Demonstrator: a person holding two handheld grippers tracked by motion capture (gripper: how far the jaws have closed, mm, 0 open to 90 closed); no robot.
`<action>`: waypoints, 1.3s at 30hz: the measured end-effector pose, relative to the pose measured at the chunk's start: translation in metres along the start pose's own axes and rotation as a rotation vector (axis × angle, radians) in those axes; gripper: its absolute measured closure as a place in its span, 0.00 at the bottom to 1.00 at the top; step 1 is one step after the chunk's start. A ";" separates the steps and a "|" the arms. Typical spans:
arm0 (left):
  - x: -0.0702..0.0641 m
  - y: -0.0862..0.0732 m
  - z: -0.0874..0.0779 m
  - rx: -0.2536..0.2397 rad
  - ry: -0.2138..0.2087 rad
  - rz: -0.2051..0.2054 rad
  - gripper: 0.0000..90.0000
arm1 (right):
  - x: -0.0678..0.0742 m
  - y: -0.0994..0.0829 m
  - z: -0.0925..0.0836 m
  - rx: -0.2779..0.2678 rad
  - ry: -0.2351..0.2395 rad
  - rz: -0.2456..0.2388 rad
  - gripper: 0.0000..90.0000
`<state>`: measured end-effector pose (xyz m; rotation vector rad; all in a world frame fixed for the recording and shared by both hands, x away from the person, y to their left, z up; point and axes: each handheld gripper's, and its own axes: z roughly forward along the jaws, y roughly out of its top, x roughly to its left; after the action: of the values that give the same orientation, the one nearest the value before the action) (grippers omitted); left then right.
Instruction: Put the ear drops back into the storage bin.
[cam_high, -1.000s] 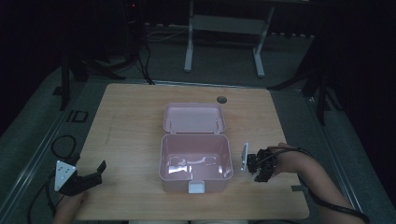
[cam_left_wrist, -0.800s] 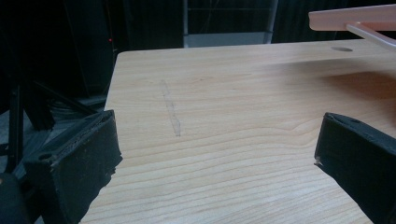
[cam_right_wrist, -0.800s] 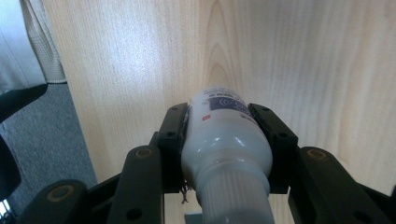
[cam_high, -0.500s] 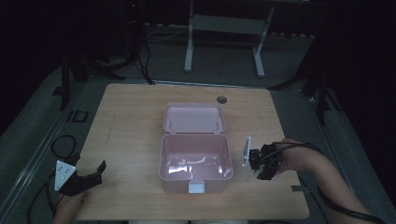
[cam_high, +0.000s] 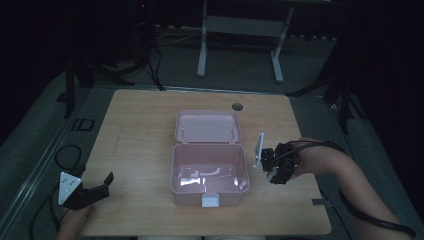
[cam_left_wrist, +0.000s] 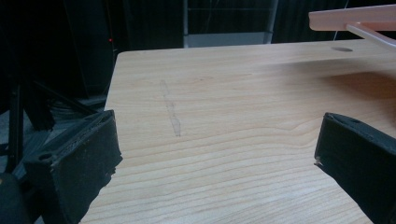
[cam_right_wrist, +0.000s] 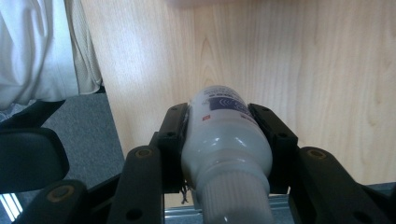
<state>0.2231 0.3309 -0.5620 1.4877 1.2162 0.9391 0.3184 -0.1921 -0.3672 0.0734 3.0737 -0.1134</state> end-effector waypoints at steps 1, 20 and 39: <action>0.000 0.000 0.000 0.001 0.000 0.000 0.00 | -0.001 0.002 -0.003 -0.004 0.001 0.003 0.66; 0.000 0.000 0.000 0.001 -0.001 0.000 0.00 | -0.006 0.041 -0.026 -0.032 -0.007 -0.042 0.66; 0.000 0.000 0.000 -0.002 -0.004 -0.001 0.00 | -0.014 0.090 -0.013 -0.047 0.019 -0.090 0.66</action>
<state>0.2231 0.3312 -0.5619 1.4871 1.2126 0.9356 0.3357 -0.1023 -0.3596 -0.0668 3.0966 -0.0454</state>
